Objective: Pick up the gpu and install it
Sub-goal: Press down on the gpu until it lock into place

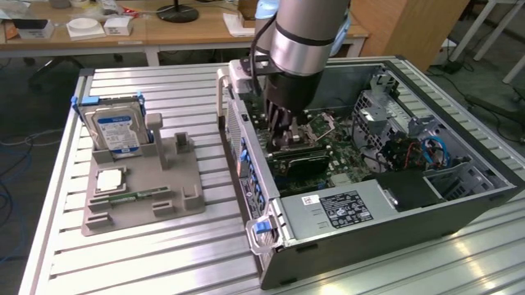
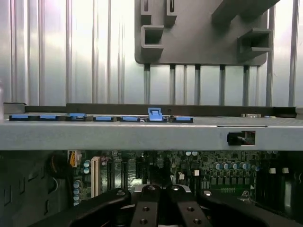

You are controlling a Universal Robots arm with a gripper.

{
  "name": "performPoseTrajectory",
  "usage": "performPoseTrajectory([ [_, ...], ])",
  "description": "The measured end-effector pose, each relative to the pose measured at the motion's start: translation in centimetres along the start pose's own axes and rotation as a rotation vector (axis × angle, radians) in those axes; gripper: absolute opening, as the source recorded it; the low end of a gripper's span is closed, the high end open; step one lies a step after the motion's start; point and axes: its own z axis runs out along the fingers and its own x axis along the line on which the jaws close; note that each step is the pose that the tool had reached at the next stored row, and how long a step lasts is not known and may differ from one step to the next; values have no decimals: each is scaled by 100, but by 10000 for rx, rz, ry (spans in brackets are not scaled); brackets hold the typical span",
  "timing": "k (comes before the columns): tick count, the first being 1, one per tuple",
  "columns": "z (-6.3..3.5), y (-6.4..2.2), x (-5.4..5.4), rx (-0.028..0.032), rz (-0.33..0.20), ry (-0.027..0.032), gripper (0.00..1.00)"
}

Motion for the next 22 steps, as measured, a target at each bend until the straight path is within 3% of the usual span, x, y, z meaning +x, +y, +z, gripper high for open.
performPoseTrajectory([
  [2, -29, -22, -2, -3, 0, 2, 10],
  [4, -34, -73, -2, -58, 4, 2, 10],
  [6, -36, -115, -2, -188, 9, 3, 10],
  [8, -37, -151, -3, -378, 20, 4, 10],
  [9, -37, -170, -3, -516, 28, 4, 10],
  [14, -29, -239, -3, -1402, 74, 5, 10],
  [19, -1, -281, -1, -2050, 108, 8, 10],
  [22, 23, -307, 0, -2372, 125, 11, 10],
])
